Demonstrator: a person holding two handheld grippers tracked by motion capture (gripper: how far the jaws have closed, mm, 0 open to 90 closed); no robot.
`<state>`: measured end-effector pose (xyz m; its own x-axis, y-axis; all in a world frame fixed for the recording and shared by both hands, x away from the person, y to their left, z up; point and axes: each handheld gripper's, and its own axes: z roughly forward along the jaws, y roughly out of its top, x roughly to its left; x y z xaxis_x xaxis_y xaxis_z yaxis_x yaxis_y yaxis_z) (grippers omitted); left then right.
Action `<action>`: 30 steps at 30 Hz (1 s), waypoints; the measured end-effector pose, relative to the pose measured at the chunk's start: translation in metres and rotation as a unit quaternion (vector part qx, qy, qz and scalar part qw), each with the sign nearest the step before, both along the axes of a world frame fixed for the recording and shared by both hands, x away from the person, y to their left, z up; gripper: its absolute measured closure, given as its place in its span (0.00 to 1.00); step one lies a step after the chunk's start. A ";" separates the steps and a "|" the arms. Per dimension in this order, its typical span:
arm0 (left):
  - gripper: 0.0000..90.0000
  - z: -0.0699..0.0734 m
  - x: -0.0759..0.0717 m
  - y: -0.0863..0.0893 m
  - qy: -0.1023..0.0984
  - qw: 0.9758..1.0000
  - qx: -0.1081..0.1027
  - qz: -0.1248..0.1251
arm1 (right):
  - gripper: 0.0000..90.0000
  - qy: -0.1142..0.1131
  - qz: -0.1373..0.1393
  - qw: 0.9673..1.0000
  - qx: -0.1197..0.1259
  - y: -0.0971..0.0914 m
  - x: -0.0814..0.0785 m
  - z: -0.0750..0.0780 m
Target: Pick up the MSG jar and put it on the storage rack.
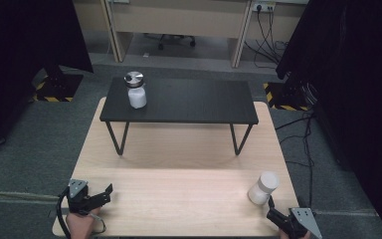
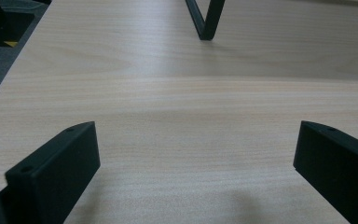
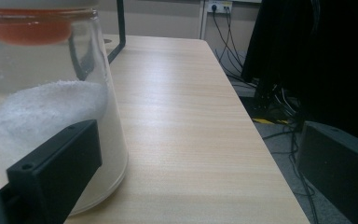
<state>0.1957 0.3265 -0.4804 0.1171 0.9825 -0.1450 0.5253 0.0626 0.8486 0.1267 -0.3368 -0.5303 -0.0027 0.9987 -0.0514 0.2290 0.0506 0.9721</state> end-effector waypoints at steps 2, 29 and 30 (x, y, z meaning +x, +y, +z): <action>0.00 0.000 0.000 0.000 -0.001 1.000 0.001 -0.001 | 0.00 -0.003 0.001 1.000 0.001 0.000 -0.001 0.000; 0.00 -0.001 -0.001 0.002 -0.002 1.000 0.000 -0.013 | 0.00 -0.001 0.062 0.998 0.017 0.003 -0.030 0.024; 0.00 -0.001 -0.001 0.002 -0.002 1.000 0.000 -0.013 | 0.00 -0.003 0.064 0.998 0.017 0.004 -0.030 0.025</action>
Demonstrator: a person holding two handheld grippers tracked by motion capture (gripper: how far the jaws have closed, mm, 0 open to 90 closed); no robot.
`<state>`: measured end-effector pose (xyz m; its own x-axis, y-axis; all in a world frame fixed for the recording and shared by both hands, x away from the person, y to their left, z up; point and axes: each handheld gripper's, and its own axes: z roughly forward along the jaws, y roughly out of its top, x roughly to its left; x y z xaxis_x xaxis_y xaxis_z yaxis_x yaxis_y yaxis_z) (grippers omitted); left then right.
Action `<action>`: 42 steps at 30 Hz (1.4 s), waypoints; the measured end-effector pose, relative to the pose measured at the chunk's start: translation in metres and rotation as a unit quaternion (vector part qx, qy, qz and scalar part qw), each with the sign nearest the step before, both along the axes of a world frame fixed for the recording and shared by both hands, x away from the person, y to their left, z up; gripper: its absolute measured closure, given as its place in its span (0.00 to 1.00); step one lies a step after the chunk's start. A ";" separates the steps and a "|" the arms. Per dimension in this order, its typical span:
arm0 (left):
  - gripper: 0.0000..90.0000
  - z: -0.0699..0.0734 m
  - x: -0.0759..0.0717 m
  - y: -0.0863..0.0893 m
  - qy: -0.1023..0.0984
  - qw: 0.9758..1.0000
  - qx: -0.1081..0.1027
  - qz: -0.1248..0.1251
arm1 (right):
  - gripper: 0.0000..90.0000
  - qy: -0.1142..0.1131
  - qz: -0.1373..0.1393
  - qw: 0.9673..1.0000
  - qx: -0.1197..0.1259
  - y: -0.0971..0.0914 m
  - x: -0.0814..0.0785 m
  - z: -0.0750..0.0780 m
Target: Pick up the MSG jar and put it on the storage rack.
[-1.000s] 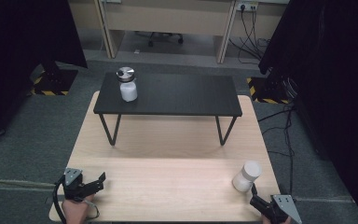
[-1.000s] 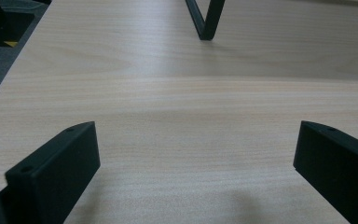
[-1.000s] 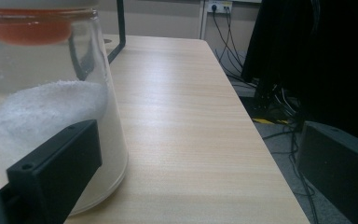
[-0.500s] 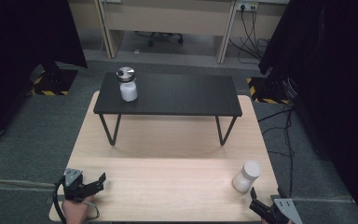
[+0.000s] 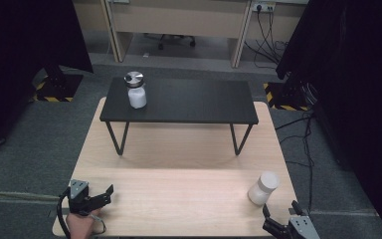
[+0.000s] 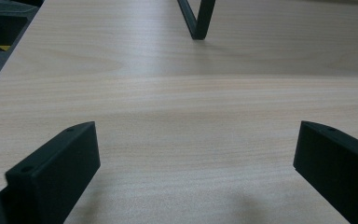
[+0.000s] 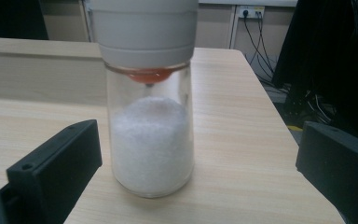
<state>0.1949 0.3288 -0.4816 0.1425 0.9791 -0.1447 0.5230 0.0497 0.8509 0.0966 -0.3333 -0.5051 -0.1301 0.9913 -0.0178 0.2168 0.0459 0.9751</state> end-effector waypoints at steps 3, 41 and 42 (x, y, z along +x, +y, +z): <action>0.00 0.000 0.000 0.001 0.000 1.000 -0.001 -0.002 | 0.00 -0.004 0.005 1.000 -0.002 0.002 -0.002 0.003; 0.00 0.000 0.000 -0.003 0.001 1.000 0.017 -0.010 | 0.00 -0.024 0.050 0.998 0.043 0.013 0.037 0.022; 0.00 0.000 0.000 -0.003 0.001 1.000 0.017 -0.010 | 0.01 -0.024 0.051 0.997 0.044 0.013 0.038 0.022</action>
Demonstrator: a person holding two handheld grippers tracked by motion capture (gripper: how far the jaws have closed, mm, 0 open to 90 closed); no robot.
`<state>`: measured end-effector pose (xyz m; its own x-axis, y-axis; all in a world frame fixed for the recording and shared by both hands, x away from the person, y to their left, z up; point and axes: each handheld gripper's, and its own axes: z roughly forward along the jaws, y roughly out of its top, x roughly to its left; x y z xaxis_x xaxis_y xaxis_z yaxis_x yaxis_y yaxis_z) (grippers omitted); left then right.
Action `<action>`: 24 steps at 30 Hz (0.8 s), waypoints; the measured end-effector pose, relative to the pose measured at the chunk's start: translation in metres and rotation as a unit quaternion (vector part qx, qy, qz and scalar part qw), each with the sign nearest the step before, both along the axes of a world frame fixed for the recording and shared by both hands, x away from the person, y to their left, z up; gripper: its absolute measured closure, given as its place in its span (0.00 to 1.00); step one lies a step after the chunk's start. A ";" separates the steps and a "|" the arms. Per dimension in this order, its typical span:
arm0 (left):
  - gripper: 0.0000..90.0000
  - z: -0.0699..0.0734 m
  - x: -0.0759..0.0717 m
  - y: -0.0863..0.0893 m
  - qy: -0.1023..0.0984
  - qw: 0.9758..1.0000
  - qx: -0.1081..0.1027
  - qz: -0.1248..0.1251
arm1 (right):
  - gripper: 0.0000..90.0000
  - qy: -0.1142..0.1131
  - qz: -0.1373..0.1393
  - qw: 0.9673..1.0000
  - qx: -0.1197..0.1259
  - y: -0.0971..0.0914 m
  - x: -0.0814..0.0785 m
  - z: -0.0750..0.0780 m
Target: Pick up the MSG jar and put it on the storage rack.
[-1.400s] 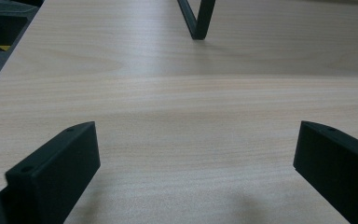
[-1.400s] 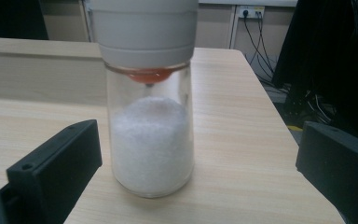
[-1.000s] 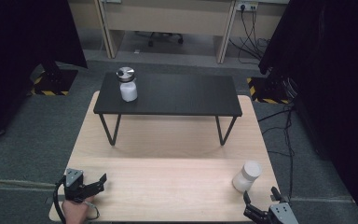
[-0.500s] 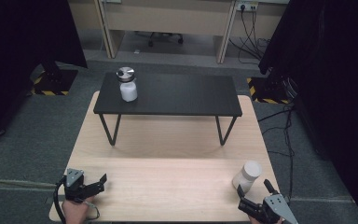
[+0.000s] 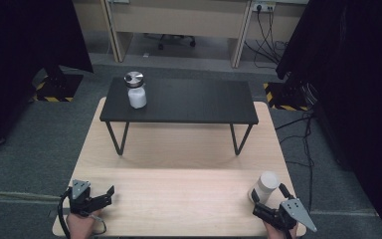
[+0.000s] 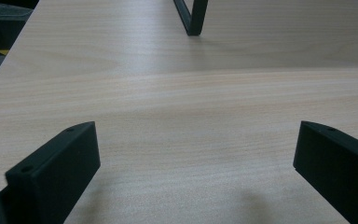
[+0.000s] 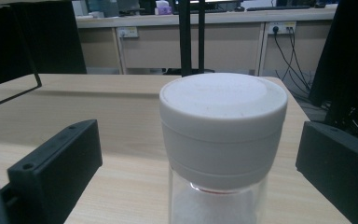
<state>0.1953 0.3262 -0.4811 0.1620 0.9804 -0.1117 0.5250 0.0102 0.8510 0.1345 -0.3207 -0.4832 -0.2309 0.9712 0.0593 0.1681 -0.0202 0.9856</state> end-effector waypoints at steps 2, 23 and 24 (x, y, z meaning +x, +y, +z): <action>0.00 0.000 0.000 0.000 0.000 1.000 0.000 0.000 | 0.02 -0.001 0.005 1.000 0.000 0.000 0.002 0.000; 0.00 0.000 0.000 -0.001 -0.001 1.000 0.005 -0.001 | 0.28 0.002 -0.007 1.000 0.001 -0.001 0.016 0.000; 0.00 0.000 0.000 -0.002 0.000 1.000 0.006 -0.001 | 0.29 0.003 -0.007 1.000 0.001 0.000 0.016 0.000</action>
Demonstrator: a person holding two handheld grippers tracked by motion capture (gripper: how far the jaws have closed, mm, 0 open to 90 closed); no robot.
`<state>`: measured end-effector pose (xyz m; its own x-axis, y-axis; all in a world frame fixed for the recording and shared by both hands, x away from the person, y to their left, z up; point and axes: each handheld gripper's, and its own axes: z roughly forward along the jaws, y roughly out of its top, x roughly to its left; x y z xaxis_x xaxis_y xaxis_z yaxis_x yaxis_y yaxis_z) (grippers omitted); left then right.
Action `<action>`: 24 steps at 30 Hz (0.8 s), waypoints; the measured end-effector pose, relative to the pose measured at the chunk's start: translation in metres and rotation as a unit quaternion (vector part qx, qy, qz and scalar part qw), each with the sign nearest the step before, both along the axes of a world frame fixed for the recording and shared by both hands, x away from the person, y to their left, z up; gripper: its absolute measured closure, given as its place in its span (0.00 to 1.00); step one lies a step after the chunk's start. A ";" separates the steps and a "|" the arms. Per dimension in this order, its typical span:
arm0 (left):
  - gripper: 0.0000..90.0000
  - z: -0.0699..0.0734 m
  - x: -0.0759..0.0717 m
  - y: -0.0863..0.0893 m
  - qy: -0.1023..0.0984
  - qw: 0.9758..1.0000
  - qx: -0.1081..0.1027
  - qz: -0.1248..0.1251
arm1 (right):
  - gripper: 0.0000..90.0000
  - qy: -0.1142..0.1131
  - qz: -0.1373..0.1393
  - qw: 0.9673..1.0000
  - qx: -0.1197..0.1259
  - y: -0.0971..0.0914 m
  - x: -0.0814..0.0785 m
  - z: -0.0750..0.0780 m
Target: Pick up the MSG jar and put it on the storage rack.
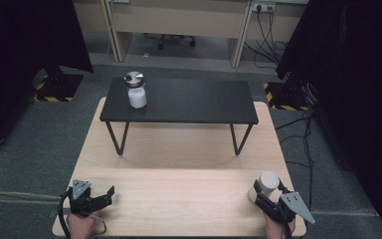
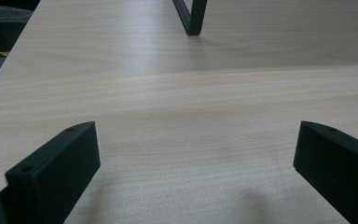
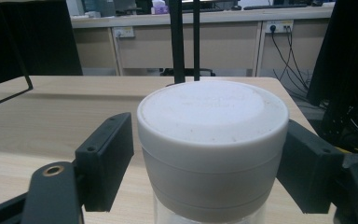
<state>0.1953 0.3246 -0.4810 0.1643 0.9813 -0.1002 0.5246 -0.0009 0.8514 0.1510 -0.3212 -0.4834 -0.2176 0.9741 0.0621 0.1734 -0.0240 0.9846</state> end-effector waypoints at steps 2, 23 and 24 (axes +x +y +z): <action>0.00 0.001 0.001 -0.001 0.002 1.000 0.004 0.000 | 0.29 0.000 0.000 1.000 -0.001 0.000 0.001 -0.001; 0.00 0.000 0.000 -0.002 0.001 1.000 0.007 0.001 | 0.37 -0.003 -0.001 1.000 -0.004 -0.002 0.001 -0.003; 0.00 0.000 0.000 -0.002 0.001 1.000 0.007 0.001 | 0.37 -0.003 -0.002 1.000 -0.004 -0.002 0.001 -0.003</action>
<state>0.1954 0.3226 -0.4806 0.1628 0.9828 -0.0868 0.5260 -0.0120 0.8504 0.1515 -0.3233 -0.4861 -0.2148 0.9752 0.0527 0.1680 -0.0163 0.9857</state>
